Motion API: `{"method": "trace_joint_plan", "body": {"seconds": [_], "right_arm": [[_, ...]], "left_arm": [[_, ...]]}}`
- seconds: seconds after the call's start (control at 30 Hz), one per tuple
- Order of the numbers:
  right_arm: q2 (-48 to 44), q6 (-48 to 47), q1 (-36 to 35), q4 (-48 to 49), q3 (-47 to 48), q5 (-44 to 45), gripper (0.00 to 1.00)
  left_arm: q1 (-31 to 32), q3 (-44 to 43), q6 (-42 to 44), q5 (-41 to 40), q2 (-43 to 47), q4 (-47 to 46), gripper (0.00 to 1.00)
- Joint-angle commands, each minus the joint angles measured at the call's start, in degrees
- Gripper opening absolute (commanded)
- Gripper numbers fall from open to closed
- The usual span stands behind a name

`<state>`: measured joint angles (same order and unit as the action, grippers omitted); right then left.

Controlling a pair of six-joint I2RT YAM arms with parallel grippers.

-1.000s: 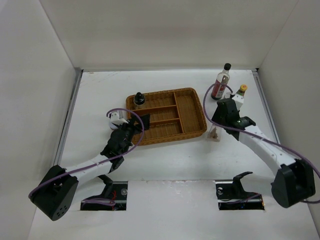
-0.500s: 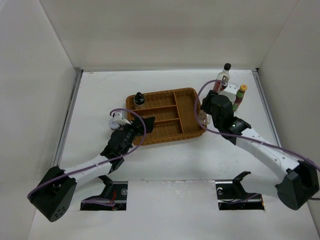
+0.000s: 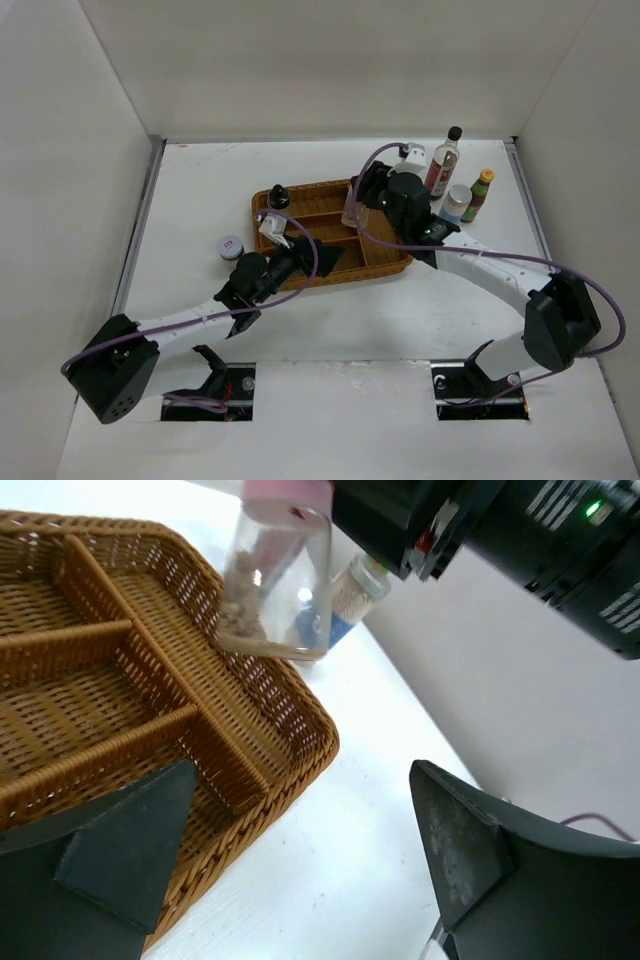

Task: Organize the condiment bottles

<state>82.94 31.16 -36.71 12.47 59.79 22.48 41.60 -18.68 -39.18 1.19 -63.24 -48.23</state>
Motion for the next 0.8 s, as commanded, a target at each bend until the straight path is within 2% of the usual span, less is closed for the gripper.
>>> {"method": "trace_joint_plan", "body": {"seconds": [0.0,0.07,0.17,0.4,0.77], "right_arm": [[0.5,3.8,-1.8,8.7,1.4,-4.1,0.34],[1.1,3.8,-3.0,9.2,1.3,-4.7,0.34],[0.5,4.2,-4.1,9.5,0.4,-5.2,0.35],[-3.2,6.0,-4.4,9.7,-3.4,-8.1,0.35],[-10.0,8.9,-4.4,8.8,-10.2,-11.6,0.35]], "left_arm": [[1.1,-5.0,2.7,2.2,-3.1,-3.3,0.91],[1.9,-6.1,3.7,2.1,-4.7,-3.9,0.97],[2.5,-8.2,5.6,0.1,-7.7,-3.4,0.99],[4.4,-10.6,11.4,-5.4,-11.8,-2.3,0.99],[6.5,-11.3,17.3,-15.3,-13.7,-2.1,0.98]]}}
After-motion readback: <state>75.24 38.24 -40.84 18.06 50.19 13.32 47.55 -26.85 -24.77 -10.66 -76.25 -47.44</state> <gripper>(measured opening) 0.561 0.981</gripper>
